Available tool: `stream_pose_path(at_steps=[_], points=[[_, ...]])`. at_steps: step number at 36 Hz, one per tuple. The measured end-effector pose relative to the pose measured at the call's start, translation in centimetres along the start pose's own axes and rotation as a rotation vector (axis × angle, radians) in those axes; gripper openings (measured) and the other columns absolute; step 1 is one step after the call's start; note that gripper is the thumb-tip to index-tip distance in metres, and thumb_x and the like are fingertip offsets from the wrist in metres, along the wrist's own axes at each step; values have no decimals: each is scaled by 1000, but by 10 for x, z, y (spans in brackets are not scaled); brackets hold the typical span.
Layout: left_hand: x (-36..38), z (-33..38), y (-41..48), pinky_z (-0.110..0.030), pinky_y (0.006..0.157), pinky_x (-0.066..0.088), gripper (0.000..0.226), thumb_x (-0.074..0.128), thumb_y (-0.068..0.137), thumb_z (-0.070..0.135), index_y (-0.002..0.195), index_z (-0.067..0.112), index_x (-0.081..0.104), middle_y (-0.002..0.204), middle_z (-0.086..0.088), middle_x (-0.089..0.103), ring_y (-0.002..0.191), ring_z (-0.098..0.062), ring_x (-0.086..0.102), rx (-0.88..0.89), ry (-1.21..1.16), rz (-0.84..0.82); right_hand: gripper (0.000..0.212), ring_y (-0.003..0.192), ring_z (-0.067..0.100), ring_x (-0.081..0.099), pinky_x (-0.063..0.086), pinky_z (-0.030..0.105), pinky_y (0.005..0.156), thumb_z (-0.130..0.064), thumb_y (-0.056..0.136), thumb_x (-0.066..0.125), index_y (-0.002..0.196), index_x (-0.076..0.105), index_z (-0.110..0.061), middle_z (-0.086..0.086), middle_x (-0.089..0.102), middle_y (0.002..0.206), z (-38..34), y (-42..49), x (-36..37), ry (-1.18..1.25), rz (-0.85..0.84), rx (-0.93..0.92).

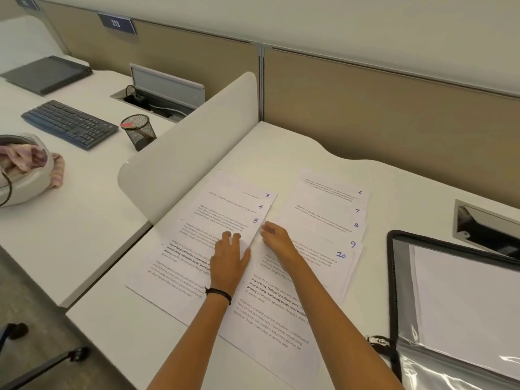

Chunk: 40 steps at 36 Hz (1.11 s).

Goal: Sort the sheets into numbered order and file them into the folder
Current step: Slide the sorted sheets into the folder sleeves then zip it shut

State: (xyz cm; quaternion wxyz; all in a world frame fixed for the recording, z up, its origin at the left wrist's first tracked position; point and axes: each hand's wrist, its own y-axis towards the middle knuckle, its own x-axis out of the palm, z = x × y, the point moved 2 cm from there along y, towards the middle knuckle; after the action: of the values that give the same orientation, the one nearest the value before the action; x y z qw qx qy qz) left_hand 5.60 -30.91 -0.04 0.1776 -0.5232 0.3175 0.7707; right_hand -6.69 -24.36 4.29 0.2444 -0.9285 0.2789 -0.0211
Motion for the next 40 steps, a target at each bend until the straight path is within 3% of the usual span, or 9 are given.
stream_pose_path(at_steps=[6, 10, 12, 15, 21, 29, 32, 36, 40], points=[[3, 2, 7, -23, 30, 38, 38, 78, 72, 39, 91, 10, 63, 94, -9, 60, 68, -21, 56, -4, 84, 18, 48, 135, 17, 37, 32, 38, 113, -11, 97, 45, 144, 35, -7, 2, 40, 146, -8, 12, 14, 78, 32, 7], [2, 2, 8, -22, 31, 37, 34, 80, 71, 34, 87, 10, 62, 89, -8, 59, 66, -20, 55, -17, 106, 33, 35, 110, 8, 55, 45, 20, 91, -5, 95, 40, 123, 56, -22, -13, 60, 119, -5, 16, 17, 71, 38, -43], [3, 1, 8, -22, 32, 37, 32, 80, 71, 31, 86, 10, 62, 87, -7, 58, 66, -20, 54, -17, 120, 32, 43, 105, 5, 54, 45, 16, 82, 0, 95, 37, 130, 48, -23, -9, 59, 119, -3, 17, 15, 97, 70, -50], [4, 1, 6, -22, 33, 37, 28, 78, 73, 29, 86, 10, 62, 88, -7, 58, 67, -19, 54, -21, 142, 26, 50, 118, 11, 50, 46, 25, 92, 3, 95, 34, 140, 38, -19, -2, 53, 131, 2, 20, 15, 125, 114, -57], [2, 1, 5, -21, 35, 33, 17, 71, 80, 22, 88, 10, 62, 87, -7, 58, 66, -18, 53, -26, 131, 48, 36, 109, 11, 53, 51, 33, 93, 1, 94, 40, 121, 56, -16, 0, 51, 129, 7, 24, 18, 187, 184, -29], [0, -2, 3, -23, 35, 39, 28, 73, 80, 19, 103, 8, 64, 94, -9, 61, 70, -20, 59, -55, 33, 24, 38, 84, 10, 55, 49, 34, 94, 1, 94, 38, 126, 56, -9, -3, 57, 93, 7, 24, 26, 75, 65, 4], [-2, -3, 0, -24, 36, 45, 34, 73, 80, 17, 112, 10, 64, 103, -10, 62, 78, -22, 62, -42, -3, -5, 34, 84, 9, 59, 52, 26, 86, -4, 97, 39, 124, 59, -8, 4, 62, 107, 6, 21, 27, 42, 123, -28], [-3, -3, -4, -26, 39, 47, 36, 70, 82, 9, 117, 10, 62, 105, -11, 63, 83, -26, 63, -29, -70, -45, 34, 64, 2, 54, 43, 8, 54, 0, 94, 42, 120, 63, -6, 10, 65, 101, 2, 19, 24, -28, 184, -73], [-3, -2, -6, -32, 50, 56, 41, 66, 86, 8, 127, 10, 58, 114, -14, 63, 96, -30, 62, -64, -98, -90, 29, 79, 7, 59, 42, 2, 57, 1, 93, 45, 114, 66, -3, 9, 67, 113, -9, 14, 22, -123, 223, -156]])
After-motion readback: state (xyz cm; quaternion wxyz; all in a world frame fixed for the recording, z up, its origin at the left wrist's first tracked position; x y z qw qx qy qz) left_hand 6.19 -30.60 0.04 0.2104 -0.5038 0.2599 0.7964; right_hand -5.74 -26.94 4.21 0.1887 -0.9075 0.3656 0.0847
